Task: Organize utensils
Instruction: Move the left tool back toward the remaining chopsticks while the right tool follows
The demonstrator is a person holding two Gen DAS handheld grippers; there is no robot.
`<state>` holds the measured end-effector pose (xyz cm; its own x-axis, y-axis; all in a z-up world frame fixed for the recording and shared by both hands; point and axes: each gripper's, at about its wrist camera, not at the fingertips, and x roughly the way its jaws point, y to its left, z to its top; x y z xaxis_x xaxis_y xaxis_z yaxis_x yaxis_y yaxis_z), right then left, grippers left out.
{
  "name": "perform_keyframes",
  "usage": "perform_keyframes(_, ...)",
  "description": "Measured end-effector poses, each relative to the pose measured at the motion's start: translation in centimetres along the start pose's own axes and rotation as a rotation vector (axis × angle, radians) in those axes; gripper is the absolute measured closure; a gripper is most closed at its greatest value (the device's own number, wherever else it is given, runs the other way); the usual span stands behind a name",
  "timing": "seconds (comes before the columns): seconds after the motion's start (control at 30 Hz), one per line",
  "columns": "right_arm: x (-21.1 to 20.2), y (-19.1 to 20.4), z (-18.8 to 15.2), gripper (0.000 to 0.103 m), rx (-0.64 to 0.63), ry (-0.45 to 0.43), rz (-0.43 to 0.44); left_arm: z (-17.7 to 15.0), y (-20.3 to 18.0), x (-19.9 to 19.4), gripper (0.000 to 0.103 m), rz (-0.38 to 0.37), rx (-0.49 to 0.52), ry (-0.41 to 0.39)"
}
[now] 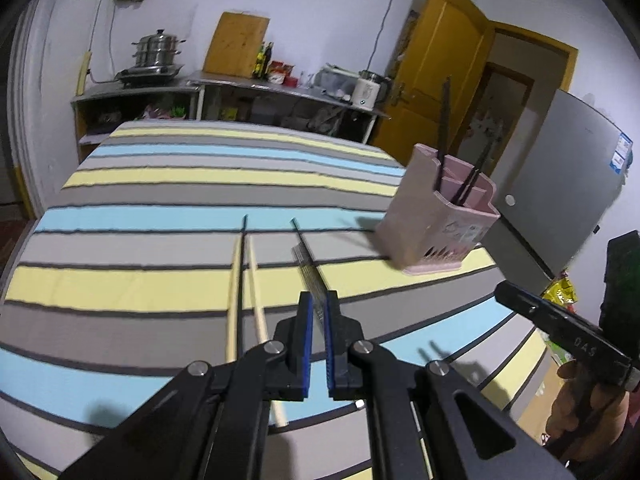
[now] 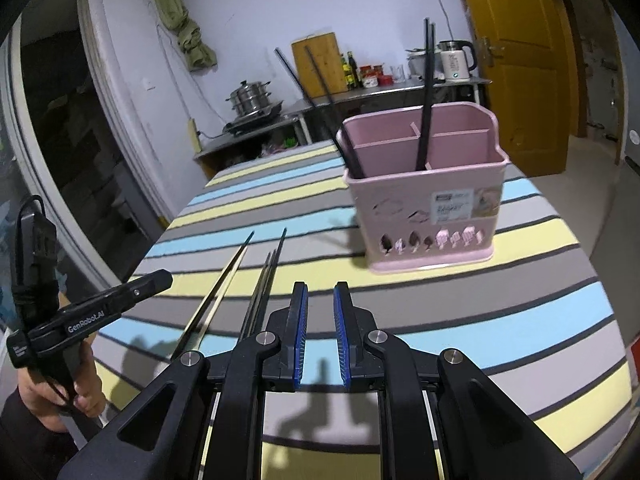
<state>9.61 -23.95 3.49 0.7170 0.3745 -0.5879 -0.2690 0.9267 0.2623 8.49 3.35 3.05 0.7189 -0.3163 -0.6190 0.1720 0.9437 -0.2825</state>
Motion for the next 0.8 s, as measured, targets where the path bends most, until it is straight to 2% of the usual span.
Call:
perform_keyframes(0.17,1.0,0.9,-0.3,0.089,-0.016,0.026,0.016,-0.5,1.4,0.4,0.097,0.034,-0.016,0.016)
perform_keyframes(0.3,1.9,1.5,-0.5,0.089,-0.024,0.049,0.027,-0.6,2.3,1.3,0.097,0.030,-0.038,0.041)
perform_keyframes(0.7,4.6,2.5,-0.5,0.089,-0.043,0.097,0.052,1.1,4.1,7.0,0.097,0.032,-0.039,0.103)
perform_keyframes(0.8,5.3,2.6,-0.4,0.089,-0.048,0.107,0.059,1.7,4.3,8.2,0.090,0.033,-0.040,0.110)
